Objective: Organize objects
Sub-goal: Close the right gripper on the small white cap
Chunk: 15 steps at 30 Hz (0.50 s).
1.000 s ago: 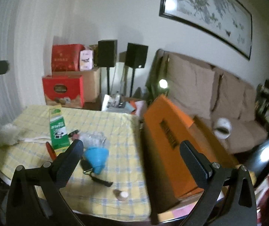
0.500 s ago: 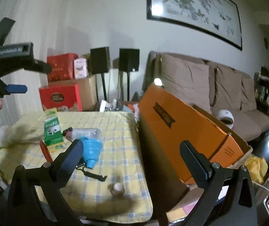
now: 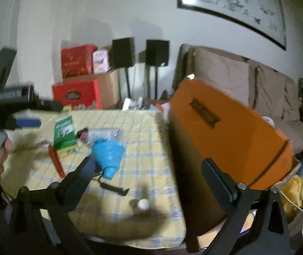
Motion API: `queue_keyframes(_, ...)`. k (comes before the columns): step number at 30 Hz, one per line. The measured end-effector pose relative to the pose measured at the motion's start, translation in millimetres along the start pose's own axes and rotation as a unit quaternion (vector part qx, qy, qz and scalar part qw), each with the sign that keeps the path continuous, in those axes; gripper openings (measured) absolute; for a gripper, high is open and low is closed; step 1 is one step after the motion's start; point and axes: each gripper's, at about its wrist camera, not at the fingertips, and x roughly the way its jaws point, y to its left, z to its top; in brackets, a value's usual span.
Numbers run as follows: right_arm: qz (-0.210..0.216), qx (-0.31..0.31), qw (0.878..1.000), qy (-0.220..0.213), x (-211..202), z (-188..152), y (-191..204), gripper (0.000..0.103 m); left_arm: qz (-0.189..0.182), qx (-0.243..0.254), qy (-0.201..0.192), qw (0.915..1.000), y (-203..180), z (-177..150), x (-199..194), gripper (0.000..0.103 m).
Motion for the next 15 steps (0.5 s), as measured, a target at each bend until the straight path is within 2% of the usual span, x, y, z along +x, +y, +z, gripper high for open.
queue_keyframes(4,0.034,-0.005,0.999,0.039,17.2,-5.1,10.4,0.069,-0.002,-0.005,-0.004,1.0,5.2,1.4,-8.3,0.103)
queue_keyframes(7,0.041,0.007,0.996,0.072,29.5,-10.4,8.7,0.065,0.011,0.001,-0.007,0.9999,5.9,1.4,-12.2,0.103)
queue_keyframes(10,0.017,0.031,0.995,0.098,38.9,-16.5,-4.5,0.056,0.017,0.003,-0.011,0.9998,8.0,2.1,-15.8,0.103)
queue_keyframes(15,0.005,0.044,0.992,0.118,45.7,-21.5,-11.8,0.056,0.01,-0.002,-0.002,0.9999,11.8,0.5,-11.2,0.103)
